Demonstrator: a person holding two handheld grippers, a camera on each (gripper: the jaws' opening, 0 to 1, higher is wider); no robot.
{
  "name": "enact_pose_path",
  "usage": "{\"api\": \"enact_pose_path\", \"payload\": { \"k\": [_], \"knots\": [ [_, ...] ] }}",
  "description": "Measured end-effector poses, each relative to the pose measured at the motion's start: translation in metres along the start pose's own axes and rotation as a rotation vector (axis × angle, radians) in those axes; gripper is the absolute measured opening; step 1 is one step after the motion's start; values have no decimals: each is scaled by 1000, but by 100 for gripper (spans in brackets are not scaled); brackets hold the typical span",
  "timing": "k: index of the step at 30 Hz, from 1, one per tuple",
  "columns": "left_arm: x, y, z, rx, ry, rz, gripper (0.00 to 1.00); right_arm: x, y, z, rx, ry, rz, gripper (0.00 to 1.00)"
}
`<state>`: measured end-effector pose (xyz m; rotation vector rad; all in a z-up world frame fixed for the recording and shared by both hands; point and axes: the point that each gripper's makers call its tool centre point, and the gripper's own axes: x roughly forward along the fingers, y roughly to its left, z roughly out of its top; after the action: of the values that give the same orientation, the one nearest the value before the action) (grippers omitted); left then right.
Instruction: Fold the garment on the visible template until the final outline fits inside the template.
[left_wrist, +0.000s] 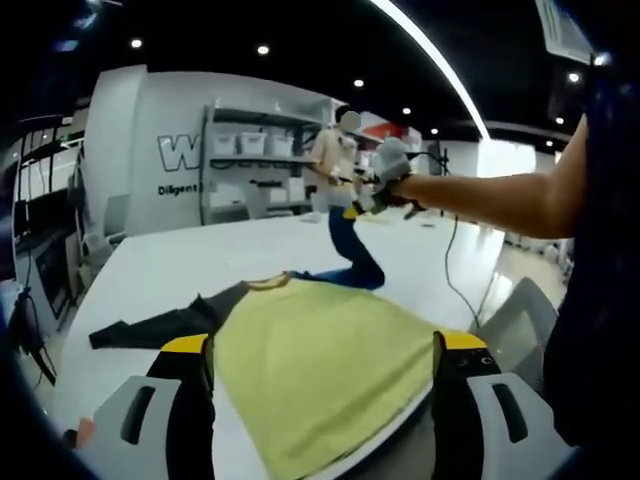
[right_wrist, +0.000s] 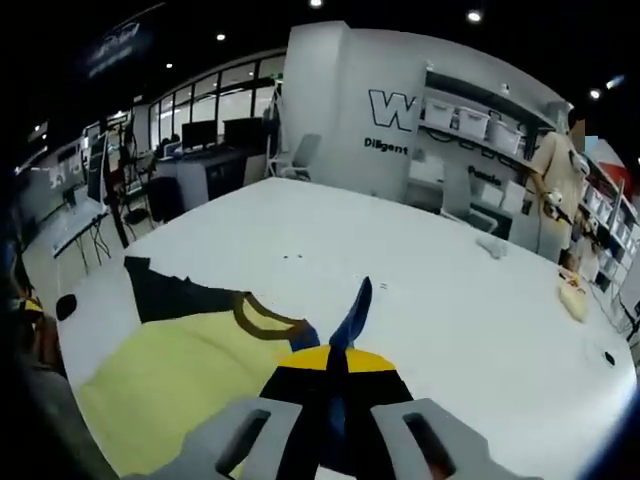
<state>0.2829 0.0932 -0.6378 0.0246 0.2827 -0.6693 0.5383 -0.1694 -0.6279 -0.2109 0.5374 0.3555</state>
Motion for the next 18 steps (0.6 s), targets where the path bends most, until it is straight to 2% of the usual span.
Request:
{"api": "enact_pose_path", "payload": {
  "k": [6,12,18],
  "knots": [
    [-5,3,4,-41,-18,10,87,5,21,11,-33,-17,44,0],
    [-4,3,2,-21,-11,19,86,11,48,19,-71,-25,95,0],
    [-4,3,0,-2,-6,24,85,15,78,19,-102,-22,149,0]
  ]
}}
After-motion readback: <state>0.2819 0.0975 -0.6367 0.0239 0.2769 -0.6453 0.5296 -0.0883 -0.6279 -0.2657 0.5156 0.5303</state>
